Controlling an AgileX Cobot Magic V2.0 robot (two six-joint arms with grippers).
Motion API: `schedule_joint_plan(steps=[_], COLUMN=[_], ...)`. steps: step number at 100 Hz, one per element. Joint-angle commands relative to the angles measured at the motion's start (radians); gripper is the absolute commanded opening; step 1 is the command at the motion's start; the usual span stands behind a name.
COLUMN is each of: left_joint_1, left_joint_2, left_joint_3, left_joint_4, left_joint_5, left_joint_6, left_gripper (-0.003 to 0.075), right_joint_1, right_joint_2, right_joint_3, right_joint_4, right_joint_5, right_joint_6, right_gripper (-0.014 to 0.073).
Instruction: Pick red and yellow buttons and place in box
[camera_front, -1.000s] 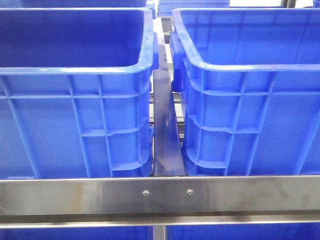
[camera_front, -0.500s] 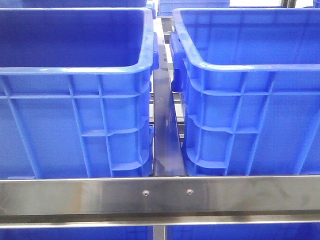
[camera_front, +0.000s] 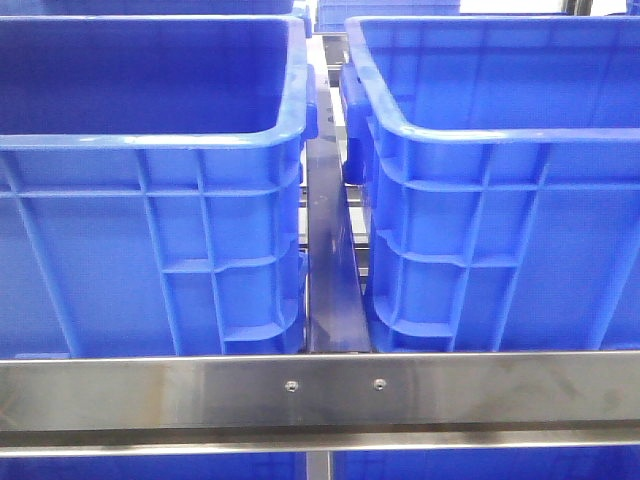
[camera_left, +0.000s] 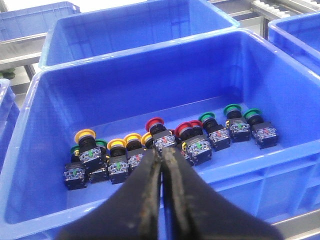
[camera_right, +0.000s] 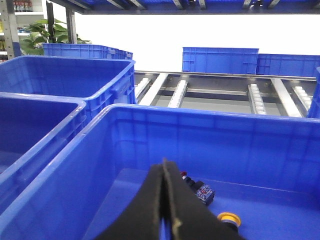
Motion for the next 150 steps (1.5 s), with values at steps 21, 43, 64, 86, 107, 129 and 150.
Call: schedule_joint_plan(steps=[21,43,64,86,107,129,150], left_joint_1=[0.0,0.0,0.0,0.0,0.0,0.0,0.0], left_joint_2=[0.013,0.013,0.013,0.013,0.013,0.013,0.013], left_joint_3=[-0.023,-0.023,-0.023,-0.023,-0.023,-0.023,-0.023], left_joint_4=[-0.021,-0.021,-0.021,-0.021,-0.021,-0.021,-0.021], left_joint_5=[-0.086,-0.086,-0.086,-0.086,-0.086,-0.084,-0.084], left_joint_6=[-0.009,-0.009,-0.009,-0.009,-0.009,-0.009,-0.009], left_gripper=[-0.0019,-0.0019,-0.0019,-0.0019,-0.0019,-0.0019,-0.0019], right_joint_1=[0.0,0.013,0.152,0.231,0.227,0.227,0.227], right_joint_2=[0.002,-0.043,-0.12,-0.199,-0.328,-0.373,-0.373], right_joint_3=[-0.029,-0.03,-0.03,0.02,0.128,0.218,0.29], right_joint_4=[-0.377,-0.85,-1.226,-1.468,-1.539,-1.563,-1.562], right_joint_5=[-0.007,-0.088,-0.204,-0.255,-0.291,-0.343,-0.456], right_joint_6=[0.422,0.874,1.16,1.378,1.413,1.479,1.481], right_gripper=[-0.0067,-0.0067,-0.0067,-0.0067,-0.0067,-0.0067,-0.0067])
